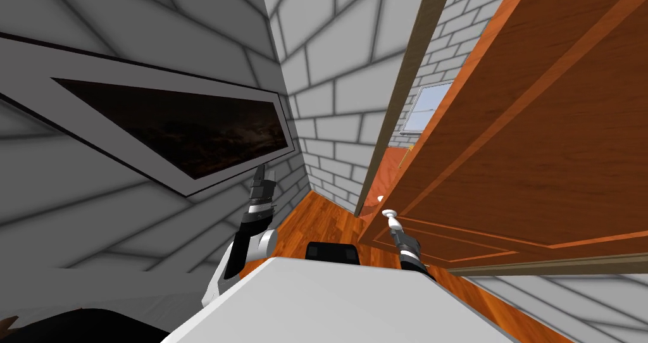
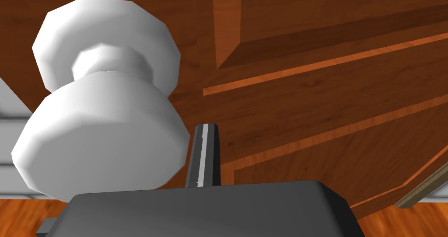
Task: Pull the door open
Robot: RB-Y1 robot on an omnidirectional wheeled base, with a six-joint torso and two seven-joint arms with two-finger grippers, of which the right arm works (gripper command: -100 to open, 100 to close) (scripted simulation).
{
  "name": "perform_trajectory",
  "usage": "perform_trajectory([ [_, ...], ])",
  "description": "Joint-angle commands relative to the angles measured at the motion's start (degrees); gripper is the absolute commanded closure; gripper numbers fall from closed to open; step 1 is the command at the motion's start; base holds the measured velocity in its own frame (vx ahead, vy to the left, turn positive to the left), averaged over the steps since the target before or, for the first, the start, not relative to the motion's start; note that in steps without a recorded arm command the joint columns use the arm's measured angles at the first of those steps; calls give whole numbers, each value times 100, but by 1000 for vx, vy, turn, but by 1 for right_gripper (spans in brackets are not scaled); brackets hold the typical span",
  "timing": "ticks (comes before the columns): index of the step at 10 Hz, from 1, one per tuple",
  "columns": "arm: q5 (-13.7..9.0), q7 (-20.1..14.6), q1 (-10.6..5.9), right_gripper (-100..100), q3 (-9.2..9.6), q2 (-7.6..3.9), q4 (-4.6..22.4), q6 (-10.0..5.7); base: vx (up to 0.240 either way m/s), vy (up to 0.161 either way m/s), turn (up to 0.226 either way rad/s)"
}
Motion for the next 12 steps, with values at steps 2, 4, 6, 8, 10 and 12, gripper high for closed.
perform_trajectory([
  [2,11,-6,-20,100,17,9,-28,-33,-2,0,-5],
  [4,11,-6,-20,100,17,9,-28,-33,0,0,0],
  [6,81,-101,-21,-100,119,-10,89,-179,-56,-17,66],
  [8,149,-174,-48,-100,223,-12,139,-319,-177,-61,114],
  [10,228,-258,-79,-100,342,-15,197,-479,-182,-40,89],
  [12,310,-347,-111,-100,467,-17,258,-647,-180,-39,127],
])
